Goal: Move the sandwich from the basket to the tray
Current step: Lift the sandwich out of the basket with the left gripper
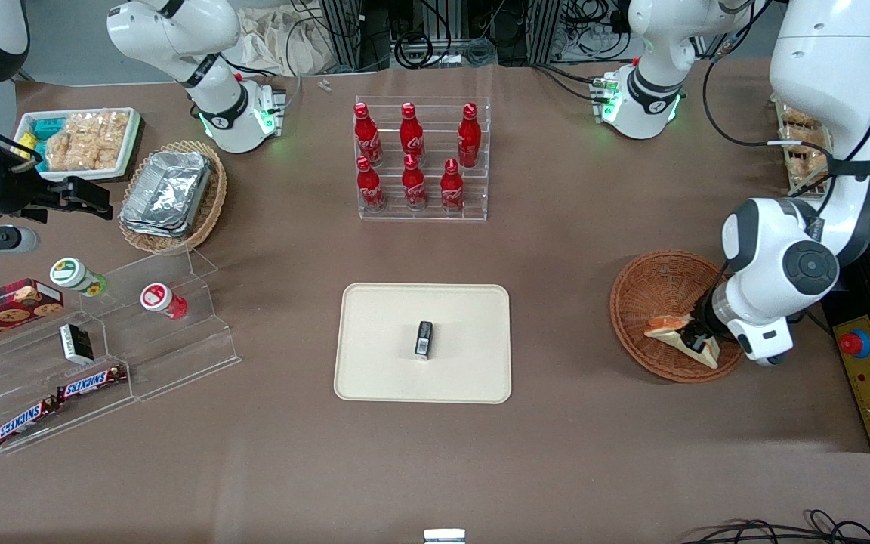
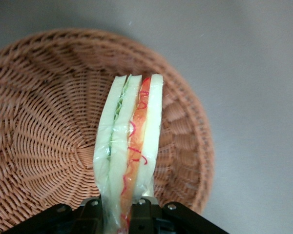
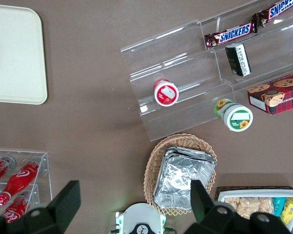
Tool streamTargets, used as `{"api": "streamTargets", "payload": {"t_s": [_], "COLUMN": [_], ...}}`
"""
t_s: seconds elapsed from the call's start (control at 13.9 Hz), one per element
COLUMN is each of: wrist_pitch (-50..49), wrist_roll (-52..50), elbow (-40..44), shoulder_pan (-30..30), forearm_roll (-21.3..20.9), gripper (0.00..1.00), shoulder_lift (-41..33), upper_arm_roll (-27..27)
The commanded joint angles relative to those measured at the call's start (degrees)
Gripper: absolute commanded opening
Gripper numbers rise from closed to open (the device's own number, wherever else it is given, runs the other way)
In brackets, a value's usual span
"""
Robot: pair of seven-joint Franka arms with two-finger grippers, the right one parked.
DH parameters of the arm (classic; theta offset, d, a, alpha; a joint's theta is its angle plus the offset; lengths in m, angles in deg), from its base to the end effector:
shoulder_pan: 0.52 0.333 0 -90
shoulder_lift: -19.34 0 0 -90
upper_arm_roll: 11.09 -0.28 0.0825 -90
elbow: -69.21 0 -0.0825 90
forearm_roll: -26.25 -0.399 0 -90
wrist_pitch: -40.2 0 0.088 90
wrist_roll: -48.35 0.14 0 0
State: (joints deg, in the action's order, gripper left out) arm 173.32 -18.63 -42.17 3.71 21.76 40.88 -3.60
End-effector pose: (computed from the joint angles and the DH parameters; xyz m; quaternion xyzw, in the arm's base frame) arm 0.6160 -0.0319 0.2140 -0.8608 -0.5090 -0.0059 0.0017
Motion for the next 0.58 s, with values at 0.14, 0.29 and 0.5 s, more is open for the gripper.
{"api": "streamTargets", "payload": {"t_s": [0.14, 0.29, 0.5], "wrist_pitch": [-18.99, -29.27, -41.16], "wrist_roll": [3.93, 10.69, 24.22], "elbow": [12.64, 20.28, 30.67], "shoulder_pan": [0.07, 0.16, 0.24], "forearm_roll": [-1.41, -1.23, -0.53], "gripper": [0.00, 0.00, 0.00], "shoulder_lift": [-1.85, -2.12, -1.68], "upper_arm_roll": [1.65, 1.82, 4.71]}}
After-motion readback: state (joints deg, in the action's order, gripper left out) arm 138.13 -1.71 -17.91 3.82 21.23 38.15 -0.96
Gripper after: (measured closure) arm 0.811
